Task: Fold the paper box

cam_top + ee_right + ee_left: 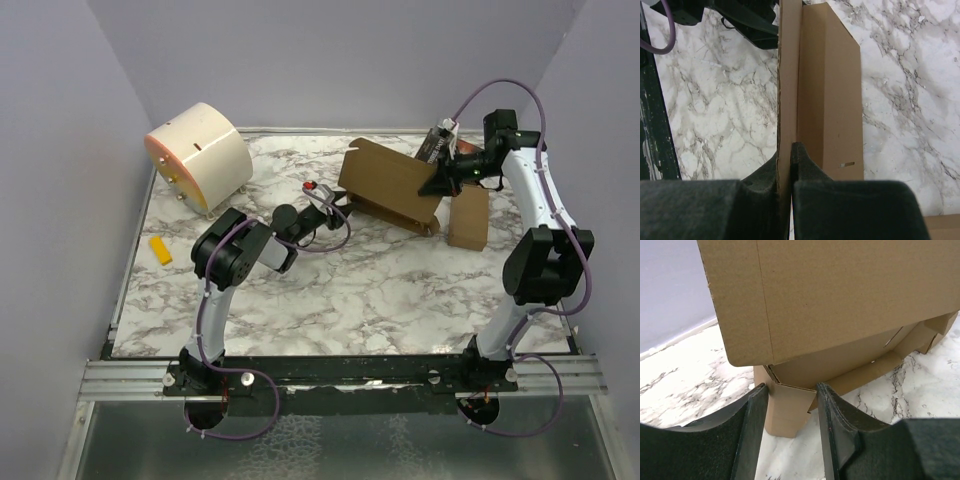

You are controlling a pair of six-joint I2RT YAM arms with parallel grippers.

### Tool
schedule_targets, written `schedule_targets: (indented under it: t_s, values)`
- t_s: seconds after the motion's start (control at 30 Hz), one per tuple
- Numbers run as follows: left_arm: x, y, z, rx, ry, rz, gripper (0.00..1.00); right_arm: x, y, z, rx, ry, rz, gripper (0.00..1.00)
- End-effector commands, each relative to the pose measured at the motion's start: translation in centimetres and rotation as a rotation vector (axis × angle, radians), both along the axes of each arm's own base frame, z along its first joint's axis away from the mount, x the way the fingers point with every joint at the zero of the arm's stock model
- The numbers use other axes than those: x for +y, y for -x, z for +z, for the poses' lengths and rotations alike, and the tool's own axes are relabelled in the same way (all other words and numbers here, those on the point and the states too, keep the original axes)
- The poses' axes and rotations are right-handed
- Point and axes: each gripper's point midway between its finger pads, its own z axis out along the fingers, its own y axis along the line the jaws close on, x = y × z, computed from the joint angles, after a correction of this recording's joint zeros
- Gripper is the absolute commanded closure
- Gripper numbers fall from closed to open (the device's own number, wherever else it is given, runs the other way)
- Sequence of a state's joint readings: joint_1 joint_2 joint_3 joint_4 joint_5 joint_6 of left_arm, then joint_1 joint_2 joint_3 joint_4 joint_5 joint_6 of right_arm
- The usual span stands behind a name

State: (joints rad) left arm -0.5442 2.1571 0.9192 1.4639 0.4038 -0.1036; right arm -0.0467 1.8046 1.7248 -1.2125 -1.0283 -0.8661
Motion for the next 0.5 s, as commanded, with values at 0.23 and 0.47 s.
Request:
schedule_targets:
  t_s: [0.23, 0.47]
  values:
    - [2.3, 1.2, 1.9, 0.100, 0.116, -0.055, 0.45, 0.6, -1.1, 0.9, 0.042, -0.040, -0.001, 0.99]
    - [5.5, 3.9, 6.5, 0.121, 0.237, -0.093, 0.34, 1.4, -0.5, 5.1, 0.017, -0.107, 0.003, 0.99]
